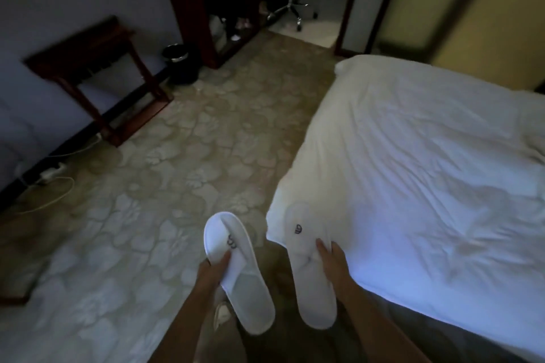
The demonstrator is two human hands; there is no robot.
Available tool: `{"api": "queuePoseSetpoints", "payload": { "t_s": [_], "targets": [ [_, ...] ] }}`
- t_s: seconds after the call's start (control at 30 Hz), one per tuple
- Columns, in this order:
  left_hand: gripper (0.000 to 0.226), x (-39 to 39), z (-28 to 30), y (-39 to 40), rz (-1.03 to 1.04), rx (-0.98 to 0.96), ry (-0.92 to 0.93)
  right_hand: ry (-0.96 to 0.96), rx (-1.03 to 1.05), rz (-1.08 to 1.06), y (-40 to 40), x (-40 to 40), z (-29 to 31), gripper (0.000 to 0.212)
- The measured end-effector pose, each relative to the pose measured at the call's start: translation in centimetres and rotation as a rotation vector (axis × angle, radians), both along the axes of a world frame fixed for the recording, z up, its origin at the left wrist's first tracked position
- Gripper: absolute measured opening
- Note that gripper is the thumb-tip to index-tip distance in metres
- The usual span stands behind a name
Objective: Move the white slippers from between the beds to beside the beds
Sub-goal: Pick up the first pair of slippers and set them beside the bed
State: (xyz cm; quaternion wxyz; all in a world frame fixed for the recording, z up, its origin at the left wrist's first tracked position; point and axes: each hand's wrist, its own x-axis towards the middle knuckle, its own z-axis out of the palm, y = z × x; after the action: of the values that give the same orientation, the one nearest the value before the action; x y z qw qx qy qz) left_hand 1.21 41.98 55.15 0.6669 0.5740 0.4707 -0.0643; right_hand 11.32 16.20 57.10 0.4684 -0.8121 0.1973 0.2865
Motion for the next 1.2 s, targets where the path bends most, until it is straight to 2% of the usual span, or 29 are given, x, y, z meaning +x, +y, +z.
{"api": "queuePoseSetpoints", "payload": {
  "t_s": [0.13, 0.23, 0.33, 0.47, 0.57, 0.7, 0.8, 0.93, 1.2],
  "targets": [
    [0.049, 1.9, 0.4, 9.6, 0.017, -0.040, 0.009, -0.071, 0.013, 0.077, 10.2, 4.5, 1.2, 0.052],
    [0.049, 4.4, 1.2, 15.3, 0.009, -0.026, -0.018, -0.010, 0.048, 0.128, 16.3, 7.7, 1.8, 0.056],
    [0.043, 8.3, 1.8, 19.0, 0.035, -0.037, -0.054, -0.047, 0.046, 0.145, 20.3, 10.8, 1.6, 0.068],
    [0.038, 14.7, 1.7, 22.0, 0.074, -0.070, -0.111, -0.032, 0.095, 0.150, 24.3, 16.5, 1.5, 0.064],
    [0.044, 19.5, 1.2, 23.9, 0.080, -0.083, -0.114, -0.031, 0.102, 0.158, 26.6, 21.9, 0.1, 0.057],
    [0.039, 25.4, 0.9, 25.4, 0.108, -0.044, -0.072, -0.036, 0.102, 0.177, 28.4, 29.3, -1.3, 0.055],
    [0.050, 29.8, 1.3, 26.8, 0.119, -0.032, -0.028, -0.062, 0.085, 0.226, 29.1, 35.0, -0.7, 0.056],
    [0.055, 39.3, 1.6, 28.2, 0.026, 0.001, -0.023, -0.093, 0.060, 0.220, 29.2, 44.0, 0.3, 0.056],
    [0.049, 56.9, -0.8, 26.8, -0.066, -0.138, -0.058, -0.129, 0.032, 0.150, 29.8, 60.2, -0.7, 0.050]
  ]
}}
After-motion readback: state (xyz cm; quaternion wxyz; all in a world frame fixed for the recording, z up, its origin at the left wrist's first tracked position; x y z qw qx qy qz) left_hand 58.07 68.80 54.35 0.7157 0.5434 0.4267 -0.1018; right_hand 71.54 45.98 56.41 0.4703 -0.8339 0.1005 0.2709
